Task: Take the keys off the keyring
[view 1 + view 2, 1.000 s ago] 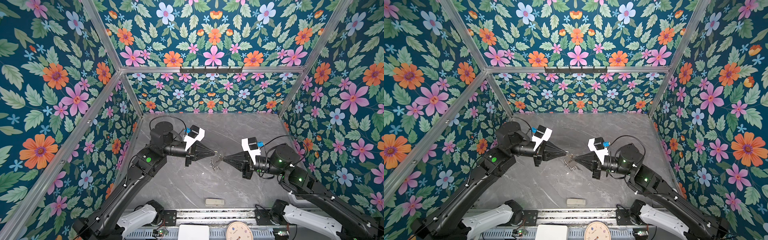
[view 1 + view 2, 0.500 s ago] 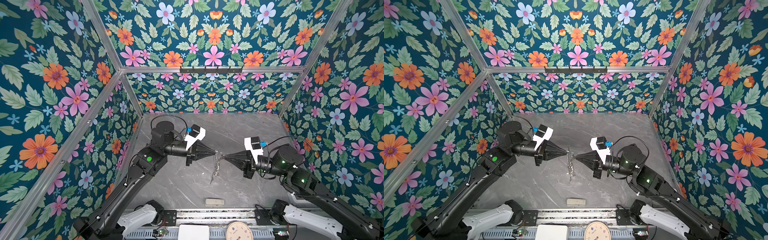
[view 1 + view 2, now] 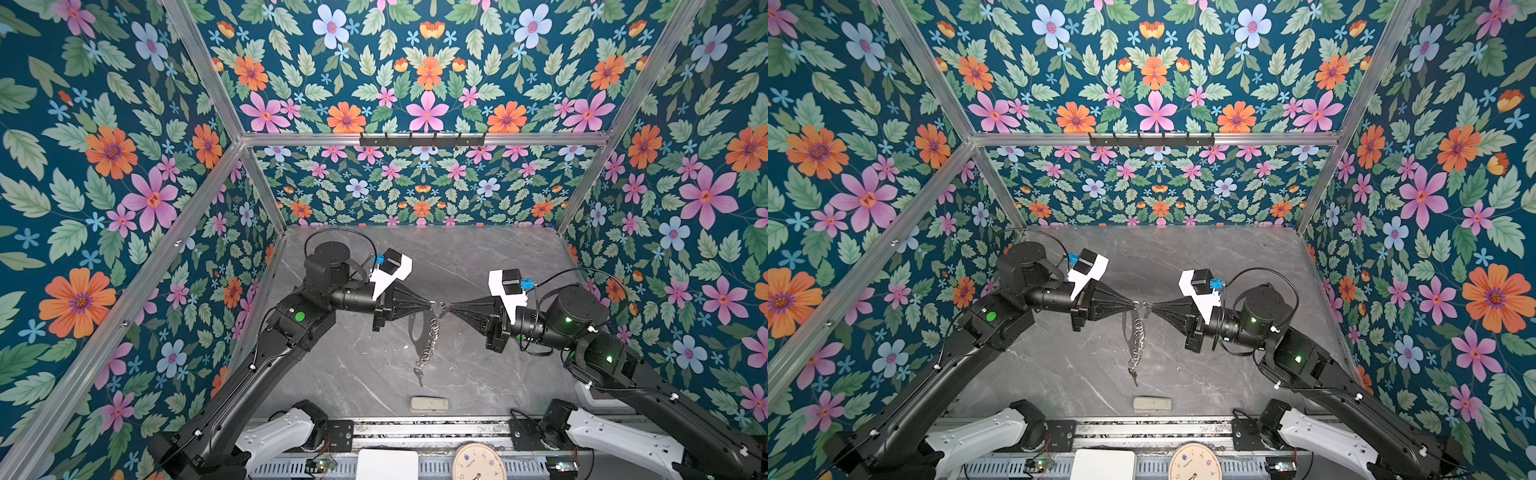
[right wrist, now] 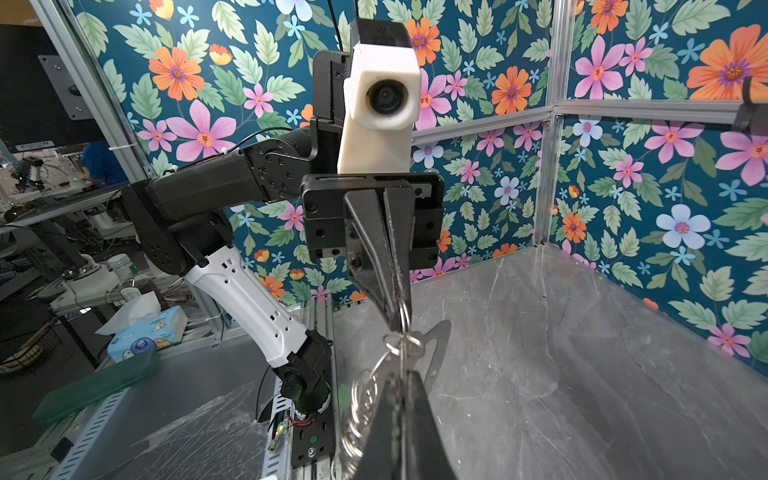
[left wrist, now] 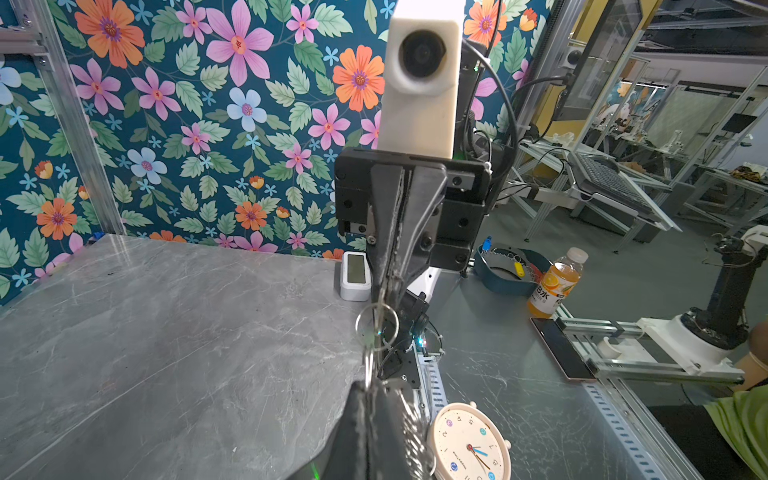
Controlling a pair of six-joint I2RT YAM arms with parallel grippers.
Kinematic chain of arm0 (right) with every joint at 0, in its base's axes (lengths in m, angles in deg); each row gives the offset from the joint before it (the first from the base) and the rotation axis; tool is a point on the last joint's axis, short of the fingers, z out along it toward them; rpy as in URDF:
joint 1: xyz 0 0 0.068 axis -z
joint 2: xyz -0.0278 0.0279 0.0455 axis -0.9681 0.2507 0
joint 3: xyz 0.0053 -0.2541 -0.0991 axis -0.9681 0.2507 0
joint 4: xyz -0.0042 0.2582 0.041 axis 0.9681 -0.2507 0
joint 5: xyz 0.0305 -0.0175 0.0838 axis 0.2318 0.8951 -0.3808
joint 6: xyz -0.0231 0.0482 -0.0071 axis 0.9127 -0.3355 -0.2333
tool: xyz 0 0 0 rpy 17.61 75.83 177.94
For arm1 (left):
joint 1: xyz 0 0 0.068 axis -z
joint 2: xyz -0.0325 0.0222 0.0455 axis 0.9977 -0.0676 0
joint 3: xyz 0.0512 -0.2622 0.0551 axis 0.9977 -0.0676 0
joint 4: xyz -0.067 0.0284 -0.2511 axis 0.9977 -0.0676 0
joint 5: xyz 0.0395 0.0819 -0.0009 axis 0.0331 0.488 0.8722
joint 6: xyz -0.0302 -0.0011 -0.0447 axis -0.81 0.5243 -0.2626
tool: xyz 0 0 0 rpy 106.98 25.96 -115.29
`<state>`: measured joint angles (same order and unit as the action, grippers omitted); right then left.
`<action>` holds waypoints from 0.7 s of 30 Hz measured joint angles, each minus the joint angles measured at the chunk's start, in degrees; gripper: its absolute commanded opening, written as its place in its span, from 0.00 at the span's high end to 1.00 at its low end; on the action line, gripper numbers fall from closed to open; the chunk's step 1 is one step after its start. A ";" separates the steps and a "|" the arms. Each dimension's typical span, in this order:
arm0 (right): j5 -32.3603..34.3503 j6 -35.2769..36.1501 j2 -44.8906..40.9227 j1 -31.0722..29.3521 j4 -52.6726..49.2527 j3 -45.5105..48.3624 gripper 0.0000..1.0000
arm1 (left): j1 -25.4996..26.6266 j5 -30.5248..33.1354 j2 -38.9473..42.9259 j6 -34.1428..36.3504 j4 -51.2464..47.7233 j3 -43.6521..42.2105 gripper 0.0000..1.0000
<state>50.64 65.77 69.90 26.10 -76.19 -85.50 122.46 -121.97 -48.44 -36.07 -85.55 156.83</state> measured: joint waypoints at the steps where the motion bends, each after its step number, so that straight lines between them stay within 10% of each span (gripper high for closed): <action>1: 0.15 0.17 0.20 0.00 -0.11 -0.31 1.00 | 0.00 0.00 0.00 0.02 0.02 0.00 1.00; 21: -0.76 2.67 7.15 0.00 -7.19 -10.97 1.00 | -0.04 2.34 1.51 -0.02 3.82 -2.23 1.00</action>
<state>49.87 68.44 77.05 26.10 -83.38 -96.47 122.42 -119.63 -46.93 -36.09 -81.72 154.60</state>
